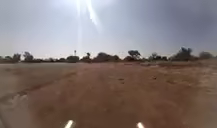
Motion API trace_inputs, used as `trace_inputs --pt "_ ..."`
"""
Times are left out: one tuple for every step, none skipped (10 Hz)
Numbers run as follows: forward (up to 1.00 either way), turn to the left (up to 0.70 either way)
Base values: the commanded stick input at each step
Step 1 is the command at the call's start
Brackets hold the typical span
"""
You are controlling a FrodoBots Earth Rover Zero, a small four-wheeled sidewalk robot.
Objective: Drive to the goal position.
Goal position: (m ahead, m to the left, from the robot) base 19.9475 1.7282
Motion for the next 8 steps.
trace_inputs --pt "0.50 0.00" --pt "0.50 0.00" --pt "0.50 0.00" --pt "0.50 0.00" --pt "0.50 0.00" --pt "0.50 0.00" --pt "0.50 0.00" --pt "0.50 0.00"
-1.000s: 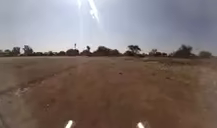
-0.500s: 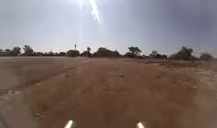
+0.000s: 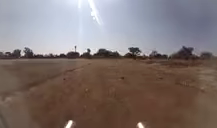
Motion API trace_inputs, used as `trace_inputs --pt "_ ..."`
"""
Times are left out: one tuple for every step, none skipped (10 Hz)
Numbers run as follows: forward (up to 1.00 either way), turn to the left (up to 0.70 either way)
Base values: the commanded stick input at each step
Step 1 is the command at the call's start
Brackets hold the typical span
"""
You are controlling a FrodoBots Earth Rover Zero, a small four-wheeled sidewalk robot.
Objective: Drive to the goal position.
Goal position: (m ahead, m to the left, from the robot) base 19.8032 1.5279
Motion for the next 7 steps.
trace_inputs --pt "0.50 0.00" --pt "0.50 0.00" --pt "0.50 0.00" --pt "0.50 0.00" --pt "0.50 0.00" --pt "0.50 0.00" --pt "0.50 0.00"
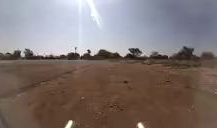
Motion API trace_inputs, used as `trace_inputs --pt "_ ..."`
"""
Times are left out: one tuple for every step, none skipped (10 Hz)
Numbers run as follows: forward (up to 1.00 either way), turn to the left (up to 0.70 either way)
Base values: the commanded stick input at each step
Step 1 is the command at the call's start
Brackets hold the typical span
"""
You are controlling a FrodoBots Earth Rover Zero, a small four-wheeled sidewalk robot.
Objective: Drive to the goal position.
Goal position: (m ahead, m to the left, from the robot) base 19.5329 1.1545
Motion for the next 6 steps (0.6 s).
trace_inputs --pt "0.50 0.00" --pt "0.50 0.00" --pt "0.50 0.00" --pt "0.50 0.00" --pt "0.50 0.00" --pt "0.50 0.00"
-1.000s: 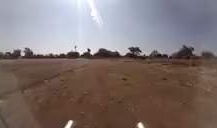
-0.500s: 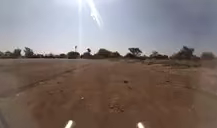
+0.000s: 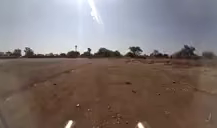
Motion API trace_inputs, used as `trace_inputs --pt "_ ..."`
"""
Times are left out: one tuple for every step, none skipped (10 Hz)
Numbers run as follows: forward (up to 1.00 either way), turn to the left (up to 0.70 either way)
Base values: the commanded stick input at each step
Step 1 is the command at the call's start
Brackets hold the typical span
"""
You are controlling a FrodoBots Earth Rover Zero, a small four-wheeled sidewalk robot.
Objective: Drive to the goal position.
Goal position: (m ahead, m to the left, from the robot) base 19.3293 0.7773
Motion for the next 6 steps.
trace_inputs --pt "0.50 0.00" --pt "0.50 0.00" --pt "0.50 0.00" --pt "0.50 0.00" --pt "0.50 0.00" --pt "0.50 0.00"
